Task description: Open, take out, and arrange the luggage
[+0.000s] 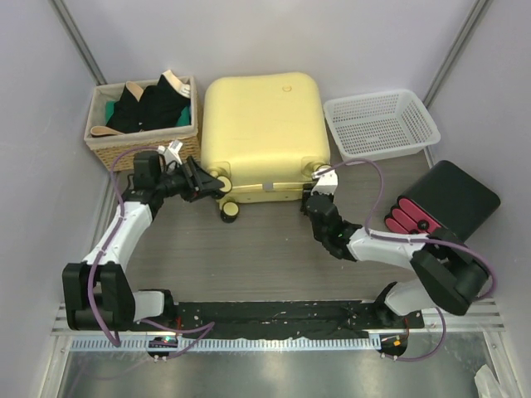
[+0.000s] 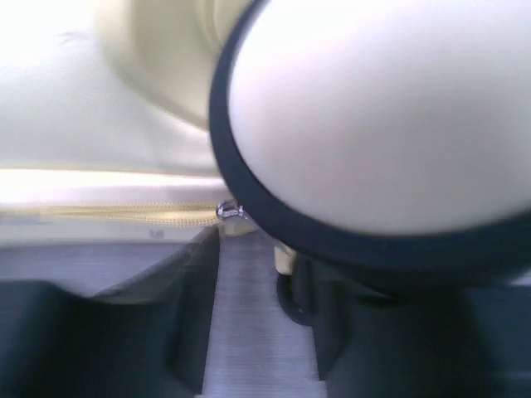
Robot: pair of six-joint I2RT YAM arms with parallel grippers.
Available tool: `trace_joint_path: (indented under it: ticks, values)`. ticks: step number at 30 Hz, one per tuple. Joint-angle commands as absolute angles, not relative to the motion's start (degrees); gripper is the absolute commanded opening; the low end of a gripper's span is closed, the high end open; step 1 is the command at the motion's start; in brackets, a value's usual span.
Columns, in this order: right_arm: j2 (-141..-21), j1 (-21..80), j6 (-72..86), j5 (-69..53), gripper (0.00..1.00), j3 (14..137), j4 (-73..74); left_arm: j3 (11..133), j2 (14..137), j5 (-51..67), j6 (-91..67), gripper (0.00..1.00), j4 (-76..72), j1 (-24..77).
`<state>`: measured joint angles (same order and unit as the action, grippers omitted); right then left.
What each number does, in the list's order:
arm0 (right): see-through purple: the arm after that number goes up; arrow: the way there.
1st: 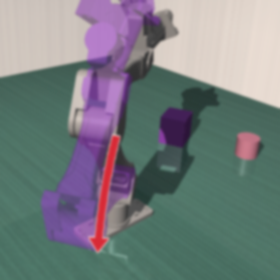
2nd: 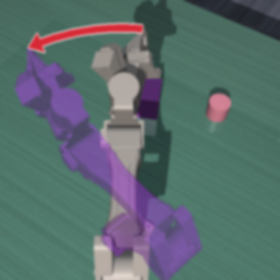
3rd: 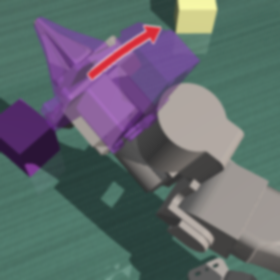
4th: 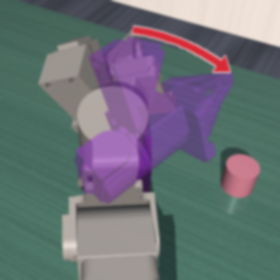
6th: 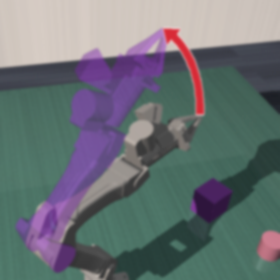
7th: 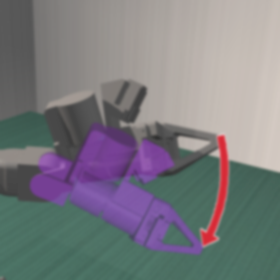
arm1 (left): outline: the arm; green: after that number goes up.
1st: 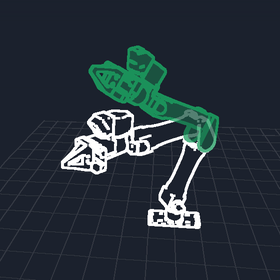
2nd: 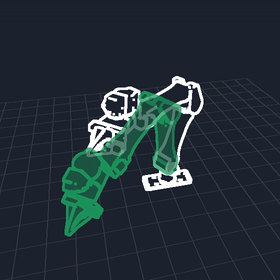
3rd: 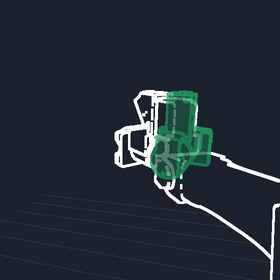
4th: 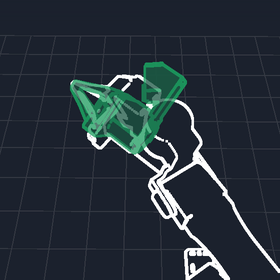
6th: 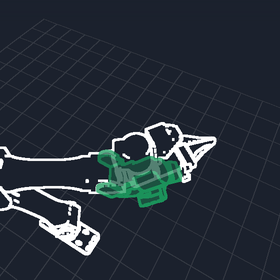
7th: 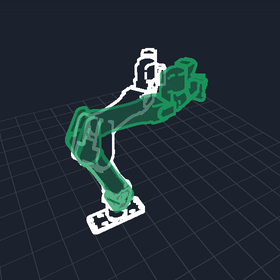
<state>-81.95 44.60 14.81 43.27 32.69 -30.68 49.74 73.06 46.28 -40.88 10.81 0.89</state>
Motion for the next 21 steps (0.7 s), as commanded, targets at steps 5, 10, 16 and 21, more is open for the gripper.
trace_joint_path:
  ticks: [5, 10, 16, 21]
  values:
    - [-68.83, 42.98, 5.27, 5.34, 0.86, 44.02, -6.27, 55.28, 67.85, 35.08, -28.05, 0.00, 17.13, -1.93]
    - [-65.57, 43.68, 7.99, -1.15, 0.91, 55.53, 6.65, 55.72, 67.50, 33.23, -26.90, 0.00, 18.37, -2.72]
    - [-70.55, 40.18, 9.93, 14.94, 0.97, 68.72, 20.88, 56.25, 66.71, 30.06, -25.14, 0.00, 20.13, -3.08]
    - [-74.97, 38.14, 10.37, 15.82, 0.95, 70.66, 23.12, 56.60, 66.36, 28.66, -24.26, 0.00, 21.27, -3.08]
